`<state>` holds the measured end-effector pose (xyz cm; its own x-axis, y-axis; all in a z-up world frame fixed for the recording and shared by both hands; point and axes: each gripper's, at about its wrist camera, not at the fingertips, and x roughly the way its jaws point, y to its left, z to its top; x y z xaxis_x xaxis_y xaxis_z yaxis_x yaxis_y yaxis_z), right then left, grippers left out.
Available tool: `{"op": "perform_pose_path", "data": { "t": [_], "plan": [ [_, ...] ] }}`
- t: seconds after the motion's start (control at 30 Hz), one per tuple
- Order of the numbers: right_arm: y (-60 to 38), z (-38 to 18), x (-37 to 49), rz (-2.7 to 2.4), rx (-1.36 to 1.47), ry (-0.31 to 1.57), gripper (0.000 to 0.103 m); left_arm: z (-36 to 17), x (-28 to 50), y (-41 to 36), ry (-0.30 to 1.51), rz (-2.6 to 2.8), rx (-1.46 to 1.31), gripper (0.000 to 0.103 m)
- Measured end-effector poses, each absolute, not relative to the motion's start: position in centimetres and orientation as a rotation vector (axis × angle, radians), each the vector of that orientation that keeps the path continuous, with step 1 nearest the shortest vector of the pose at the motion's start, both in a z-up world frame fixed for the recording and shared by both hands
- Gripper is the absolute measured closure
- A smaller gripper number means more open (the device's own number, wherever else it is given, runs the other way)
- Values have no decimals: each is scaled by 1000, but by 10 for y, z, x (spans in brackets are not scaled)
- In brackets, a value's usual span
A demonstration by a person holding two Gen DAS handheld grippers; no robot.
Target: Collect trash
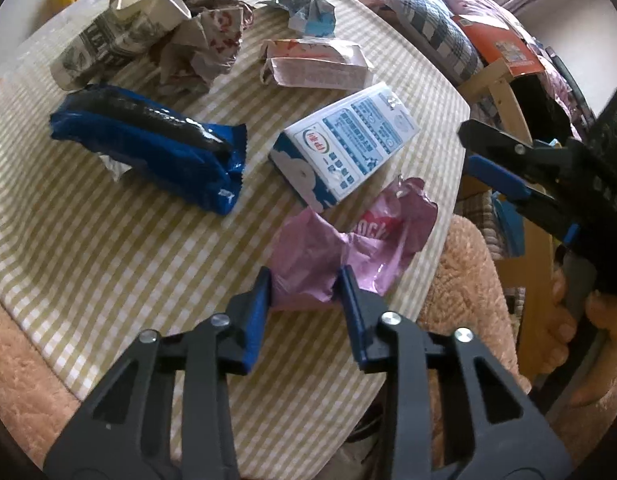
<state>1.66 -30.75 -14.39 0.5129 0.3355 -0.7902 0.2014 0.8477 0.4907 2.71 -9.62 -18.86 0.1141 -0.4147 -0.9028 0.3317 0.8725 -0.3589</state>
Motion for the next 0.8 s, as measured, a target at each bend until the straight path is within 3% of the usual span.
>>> {"op": "perform_pose_path", "data": {
  "t": [0.3, 0.43, 0.5, 0.6, 0.67, 0.8],
  "plan": [
    [-288, -155, 24, 119, 589, 1101, 43, -175, 15, -44, 1328, -441, -106, 77],
    [-275, -166, 37, 107, 645, 1149, 32, -172, 10, -24, 1320, -386, -145, 76],
    [-271, -172, 45, 91, 699, 1168, 30, -166, 8, -20, 1302, -379, -148, 73],
    [-268, -178, 57, 12, 779, 1185, 26, -161, 6, -19, 1281, -369, -134, 62],
    [-263, -178, 63, -35, 764, 1184, 24, -159, 6, -19, 1271, -363, -127, 51],
    [-249, -176, 77, -117, 655, 1176, 20, -155, 4, -18, 1254, -349, -112, 43]
  ]
}}
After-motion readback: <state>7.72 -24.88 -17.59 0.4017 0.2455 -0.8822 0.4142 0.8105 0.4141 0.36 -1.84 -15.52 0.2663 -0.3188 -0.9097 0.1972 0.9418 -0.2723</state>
